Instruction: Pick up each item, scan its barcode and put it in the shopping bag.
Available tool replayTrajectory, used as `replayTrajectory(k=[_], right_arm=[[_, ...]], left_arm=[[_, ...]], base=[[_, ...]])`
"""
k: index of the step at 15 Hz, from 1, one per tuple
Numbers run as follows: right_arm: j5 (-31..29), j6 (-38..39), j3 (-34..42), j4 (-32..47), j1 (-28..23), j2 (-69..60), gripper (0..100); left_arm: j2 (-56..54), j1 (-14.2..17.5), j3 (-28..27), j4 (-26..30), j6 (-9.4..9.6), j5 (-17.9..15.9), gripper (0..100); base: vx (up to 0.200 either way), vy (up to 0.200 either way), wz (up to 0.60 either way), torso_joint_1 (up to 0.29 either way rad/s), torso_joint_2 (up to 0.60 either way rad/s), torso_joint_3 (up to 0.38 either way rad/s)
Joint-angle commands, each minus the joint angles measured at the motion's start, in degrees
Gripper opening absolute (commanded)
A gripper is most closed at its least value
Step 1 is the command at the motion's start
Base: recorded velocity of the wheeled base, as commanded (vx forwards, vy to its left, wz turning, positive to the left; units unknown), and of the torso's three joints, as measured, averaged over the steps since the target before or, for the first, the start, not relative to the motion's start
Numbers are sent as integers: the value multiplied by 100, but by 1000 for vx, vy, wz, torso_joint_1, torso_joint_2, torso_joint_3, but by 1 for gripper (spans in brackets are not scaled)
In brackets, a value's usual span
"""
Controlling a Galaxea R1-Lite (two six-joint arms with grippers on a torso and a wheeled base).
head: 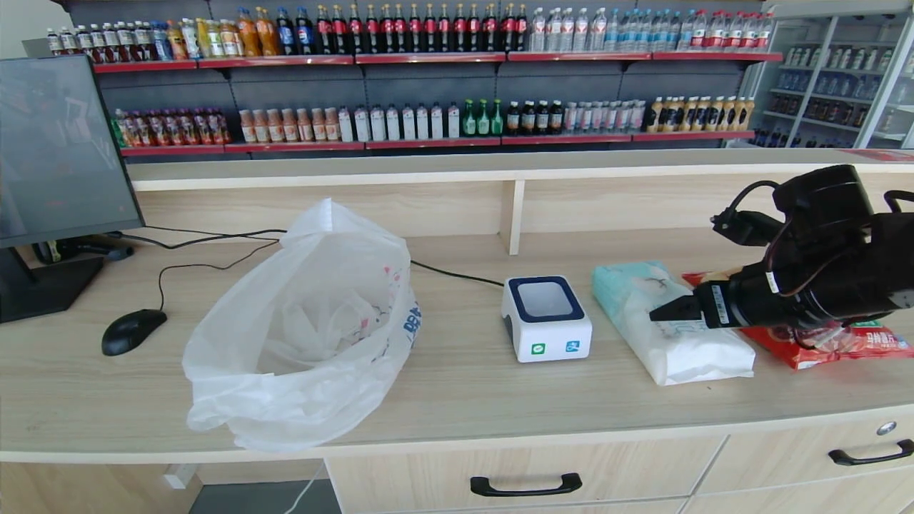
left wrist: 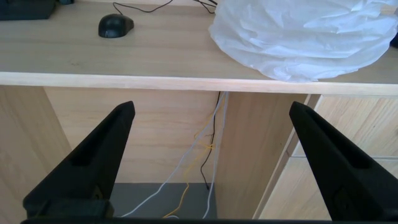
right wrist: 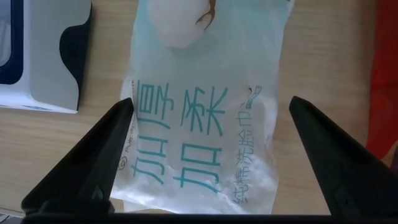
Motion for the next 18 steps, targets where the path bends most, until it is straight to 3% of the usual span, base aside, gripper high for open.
replayTrajectory(k=[1,18], right_arm=[[-38,17,-20,-1,9,129,100],[-284,-27,-82,-1,149,823,100]], left_arm=[[-2,0,0,-1,-1,-4,100],[-2,0,0,-1,-1,4,100]], base=[[0,0,0,0,0,0],[0,0,0,0,0,0]])
